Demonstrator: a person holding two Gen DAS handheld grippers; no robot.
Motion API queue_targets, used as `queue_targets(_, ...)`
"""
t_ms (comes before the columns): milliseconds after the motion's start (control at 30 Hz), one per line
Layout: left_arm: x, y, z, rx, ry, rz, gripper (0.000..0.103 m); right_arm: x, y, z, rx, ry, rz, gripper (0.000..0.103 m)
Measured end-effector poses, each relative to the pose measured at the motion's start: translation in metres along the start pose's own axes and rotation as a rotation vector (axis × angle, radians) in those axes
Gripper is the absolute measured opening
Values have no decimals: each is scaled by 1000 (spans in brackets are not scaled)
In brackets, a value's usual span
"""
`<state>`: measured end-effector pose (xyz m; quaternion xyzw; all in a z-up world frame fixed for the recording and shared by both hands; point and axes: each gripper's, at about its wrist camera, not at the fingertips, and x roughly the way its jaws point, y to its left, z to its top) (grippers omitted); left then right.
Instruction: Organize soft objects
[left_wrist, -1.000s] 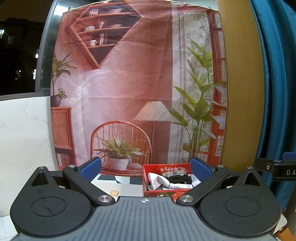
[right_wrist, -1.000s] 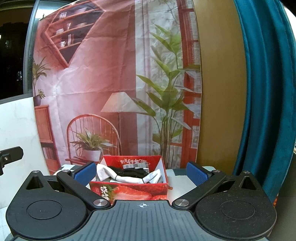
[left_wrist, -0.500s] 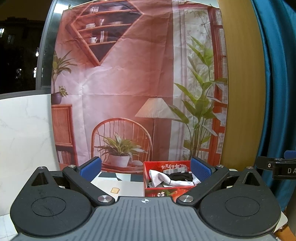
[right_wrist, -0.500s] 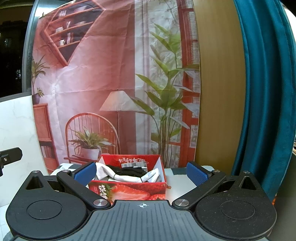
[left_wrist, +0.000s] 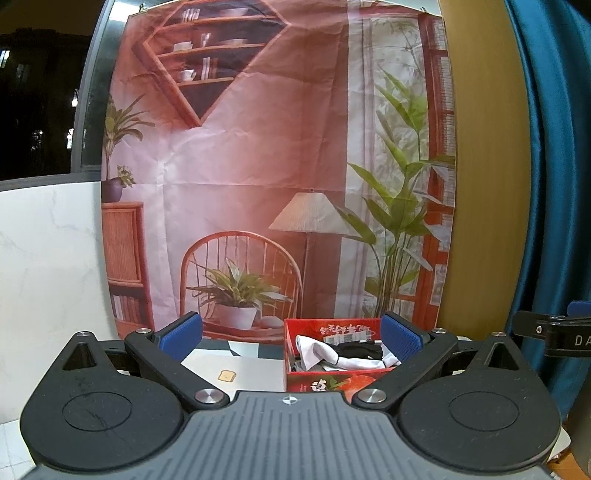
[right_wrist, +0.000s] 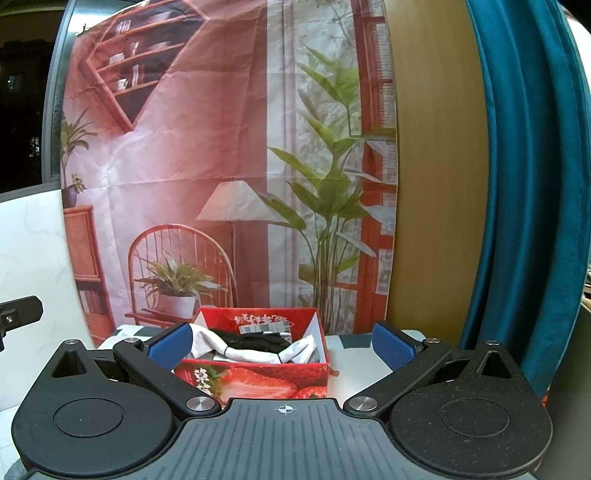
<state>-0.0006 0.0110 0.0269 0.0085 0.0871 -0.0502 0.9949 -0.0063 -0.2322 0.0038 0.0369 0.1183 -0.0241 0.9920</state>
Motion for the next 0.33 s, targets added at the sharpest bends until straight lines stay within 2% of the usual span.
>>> queue_targets(333, 0, 0, -2, -2, 1, -7, 103, -1, -1, -1, 0, 5, -1, 103)
